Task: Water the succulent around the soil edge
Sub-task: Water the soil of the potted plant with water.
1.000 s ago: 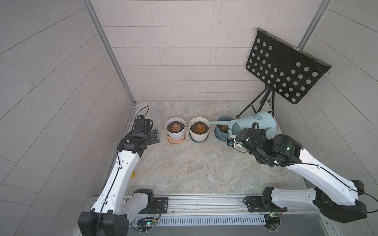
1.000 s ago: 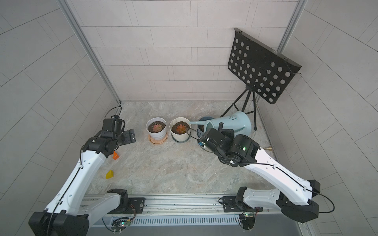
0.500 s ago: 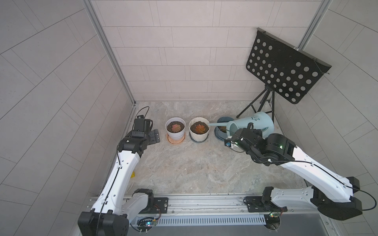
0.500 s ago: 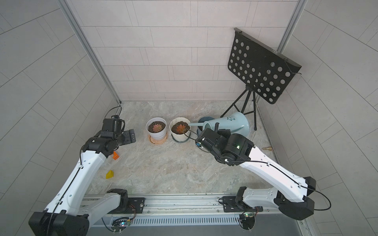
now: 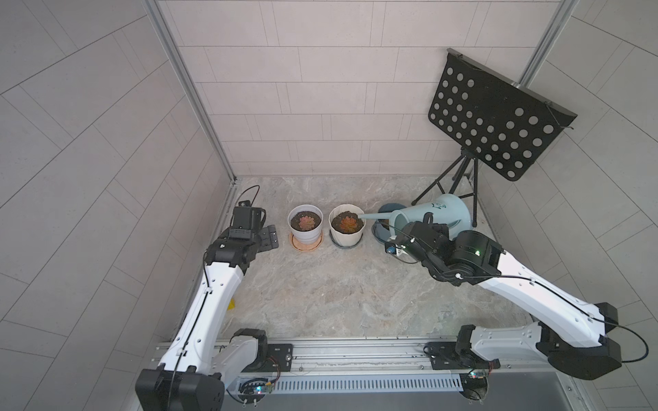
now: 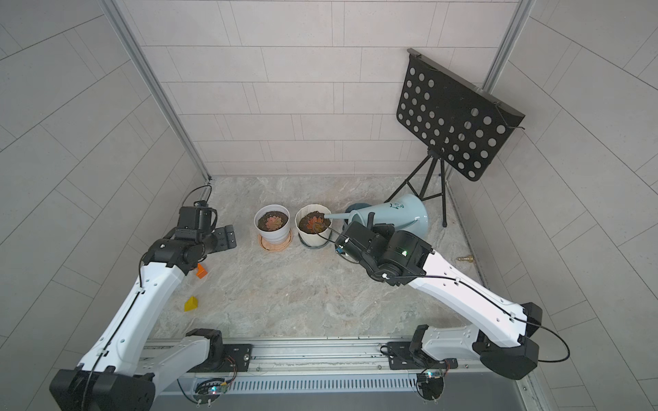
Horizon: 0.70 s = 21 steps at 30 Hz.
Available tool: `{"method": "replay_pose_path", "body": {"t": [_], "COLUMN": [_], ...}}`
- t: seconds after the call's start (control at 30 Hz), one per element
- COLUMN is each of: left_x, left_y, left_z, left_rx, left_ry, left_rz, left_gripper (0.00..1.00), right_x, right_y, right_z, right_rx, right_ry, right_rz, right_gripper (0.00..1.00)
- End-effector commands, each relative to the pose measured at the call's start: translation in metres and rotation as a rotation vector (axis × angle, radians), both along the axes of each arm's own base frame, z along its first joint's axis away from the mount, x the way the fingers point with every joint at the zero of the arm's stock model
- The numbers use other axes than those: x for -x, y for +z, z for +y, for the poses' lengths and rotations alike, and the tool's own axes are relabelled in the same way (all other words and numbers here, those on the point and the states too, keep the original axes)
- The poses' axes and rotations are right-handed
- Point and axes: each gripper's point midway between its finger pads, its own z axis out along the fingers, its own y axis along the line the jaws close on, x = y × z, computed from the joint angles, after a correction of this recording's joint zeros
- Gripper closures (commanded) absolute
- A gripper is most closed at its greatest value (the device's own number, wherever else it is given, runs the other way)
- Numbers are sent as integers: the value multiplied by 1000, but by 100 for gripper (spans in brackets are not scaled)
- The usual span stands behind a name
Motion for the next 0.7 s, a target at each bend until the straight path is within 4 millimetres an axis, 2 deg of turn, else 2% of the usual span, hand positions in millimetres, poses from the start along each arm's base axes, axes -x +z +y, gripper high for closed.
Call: {"method": "replay_pose_path", "body": {"t": [0.0, 0.67], "left_x": [1, 1], "left_y": [8, 7], "left_z": [1, 1], "left_rx": [6, 6], "left_ry": [7, 5], "left_rz": [-25, -21], "left_gripper": [6, 6], "right_x": [-7, -25], "right_y": [13, 18], "right_z": [-5, 6], "right_rx": [13, 21], "right_ry": [-26, -21], "right_rz": [-57, -69], "right_gripper": [100, 100]}}
